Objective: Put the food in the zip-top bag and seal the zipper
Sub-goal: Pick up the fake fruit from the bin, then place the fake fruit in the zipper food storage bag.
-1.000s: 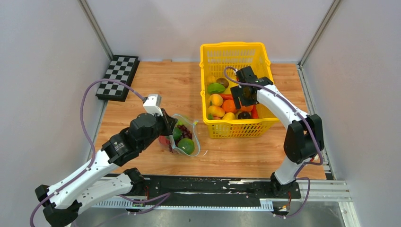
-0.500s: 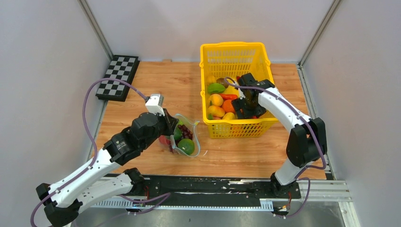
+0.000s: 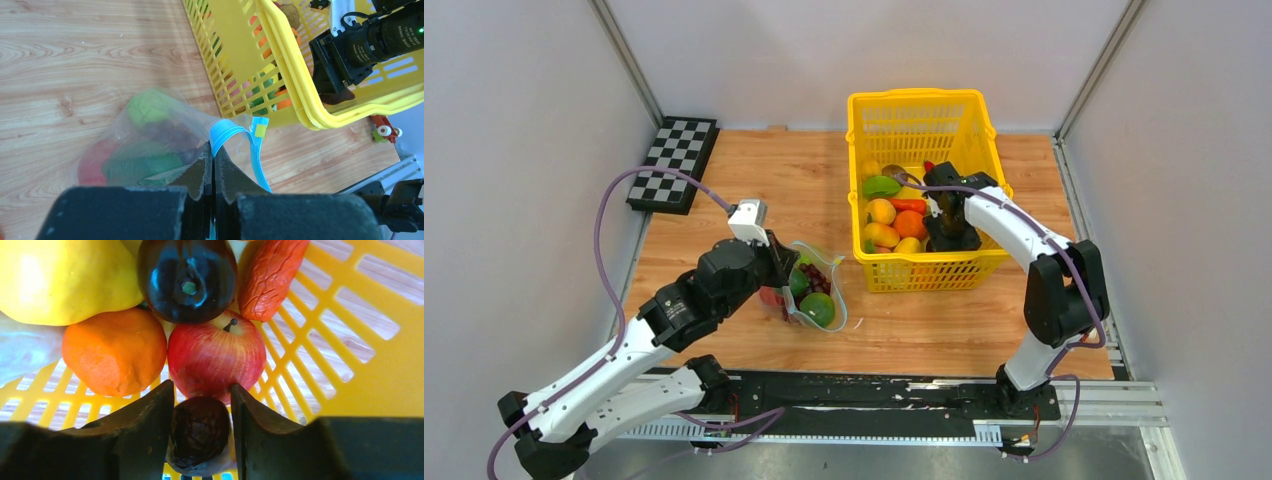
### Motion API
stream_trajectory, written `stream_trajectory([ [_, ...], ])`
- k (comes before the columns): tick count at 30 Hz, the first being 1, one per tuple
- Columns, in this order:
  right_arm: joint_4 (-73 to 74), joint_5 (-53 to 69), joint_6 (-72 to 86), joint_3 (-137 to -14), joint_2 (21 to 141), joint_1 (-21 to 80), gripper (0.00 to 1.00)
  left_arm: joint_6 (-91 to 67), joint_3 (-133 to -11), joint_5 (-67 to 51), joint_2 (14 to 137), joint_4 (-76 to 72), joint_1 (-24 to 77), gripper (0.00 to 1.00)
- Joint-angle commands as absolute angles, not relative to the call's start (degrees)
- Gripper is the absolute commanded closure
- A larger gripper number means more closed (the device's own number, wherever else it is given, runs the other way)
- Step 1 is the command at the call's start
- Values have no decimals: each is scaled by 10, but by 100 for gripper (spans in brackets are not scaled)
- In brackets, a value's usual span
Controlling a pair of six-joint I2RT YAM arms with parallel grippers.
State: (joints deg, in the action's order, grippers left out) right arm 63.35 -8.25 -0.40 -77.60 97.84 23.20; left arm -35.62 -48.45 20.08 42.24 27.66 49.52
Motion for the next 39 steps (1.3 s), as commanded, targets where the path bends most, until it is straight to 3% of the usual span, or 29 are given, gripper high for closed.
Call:
stream_trajectory([
  [1,591,-83,16,-771,970,234,64,-348,-490,210,412,254,497,97],
  [4,575,-84,15,-772,942,234,72,-348,-491,210,413,255,497,98],
  [15,558,-92,15,-772,917,234,77,-351,-490,210,419,251,496,97],
  [24,501,-65,32,-801,840,234,76,-355,-490,207,424,248,496,97],
  [39,405,120,77,-804,720,235,76,-360,-490,190,441,233,496,97],
])
